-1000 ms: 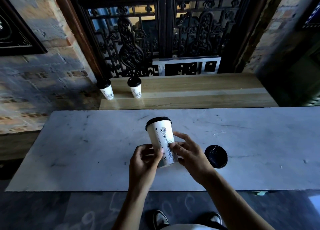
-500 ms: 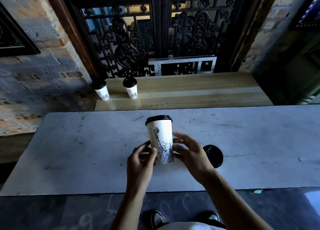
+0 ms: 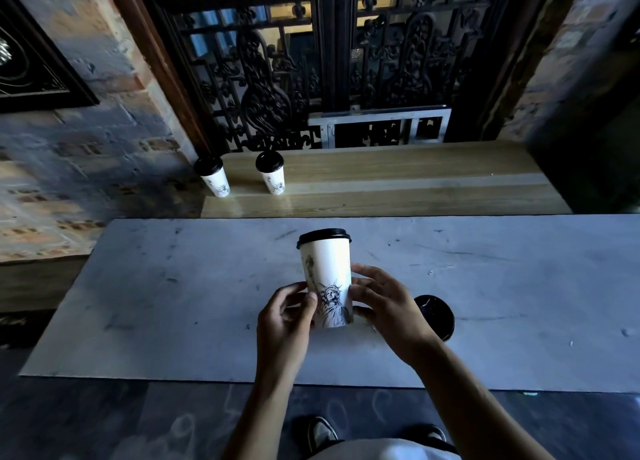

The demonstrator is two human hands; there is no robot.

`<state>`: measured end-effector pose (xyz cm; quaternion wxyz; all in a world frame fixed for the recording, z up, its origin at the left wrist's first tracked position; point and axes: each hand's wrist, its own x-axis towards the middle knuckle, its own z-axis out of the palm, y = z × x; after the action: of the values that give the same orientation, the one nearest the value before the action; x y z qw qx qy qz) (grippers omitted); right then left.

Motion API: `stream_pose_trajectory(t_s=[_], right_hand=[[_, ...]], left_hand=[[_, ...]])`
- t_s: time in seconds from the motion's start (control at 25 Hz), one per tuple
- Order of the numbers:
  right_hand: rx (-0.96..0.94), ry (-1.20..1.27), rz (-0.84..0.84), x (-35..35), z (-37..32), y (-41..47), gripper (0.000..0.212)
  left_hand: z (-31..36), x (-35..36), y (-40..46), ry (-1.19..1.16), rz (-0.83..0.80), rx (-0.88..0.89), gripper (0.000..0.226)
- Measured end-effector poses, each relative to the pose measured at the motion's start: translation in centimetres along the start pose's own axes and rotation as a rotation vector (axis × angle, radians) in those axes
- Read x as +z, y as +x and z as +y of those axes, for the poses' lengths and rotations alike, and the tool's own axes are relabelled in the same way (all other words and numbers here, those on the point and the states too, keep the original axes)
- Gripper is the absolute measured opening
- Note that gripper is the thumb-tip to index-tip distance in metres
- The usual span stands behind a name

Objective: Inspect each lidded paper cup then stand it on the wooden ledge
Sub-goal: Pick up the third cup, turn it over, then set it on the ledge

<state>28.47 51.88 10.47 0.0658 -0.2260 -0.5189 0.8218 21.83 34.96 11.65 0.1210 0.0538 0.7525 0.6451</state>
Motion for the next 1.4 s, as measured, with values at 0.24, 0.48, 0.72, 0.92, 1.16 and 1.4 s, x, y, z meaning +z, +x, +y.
stream_pose_trajectory(t_s=[0.24, 0.48, 0.72, 0.92, 1.16, 1.4], right_hand=[[-0.029, -0.102, -0.004, -2.0, -0.1, 1.7, 0.046], [-0.061, -0.349, -0.006, -3.8, -2.0, 3.4, 0.042], [-0.042, -0.503, -0.032, -6.5, -4.6, 9.1, 0.035], [0.019, -0.666, -0.037, -7.6, -5.7, 16.2, 0.062], [-0.021, -0.692, 0.083, -6.0, -4.0, 29.7, 0.049], [-0.096, -0.581, 0.205, -4.7, 0.0, 44.5, 0.055]], left_hand=[[0.2, 1.9, 0.6, 0.048, 0.024, -0.006, 0.017], [0.5, 4.4, 2.1, 0.155, 0.062, -0.010, 0.020], [0.0, 8.8, 6.3, 0.101, 0.074, -0.042, 0.019], [-1.1, 11.2, 12.8, 0.162, -0.014, -0.108, 0.024], [-5.1, 13.3, 28.4, 0.063, -0.211, -0.215, 0.064], [-10.3, 15.4, 43.0, -0.049, -0.222, -0.236, 0.064]])
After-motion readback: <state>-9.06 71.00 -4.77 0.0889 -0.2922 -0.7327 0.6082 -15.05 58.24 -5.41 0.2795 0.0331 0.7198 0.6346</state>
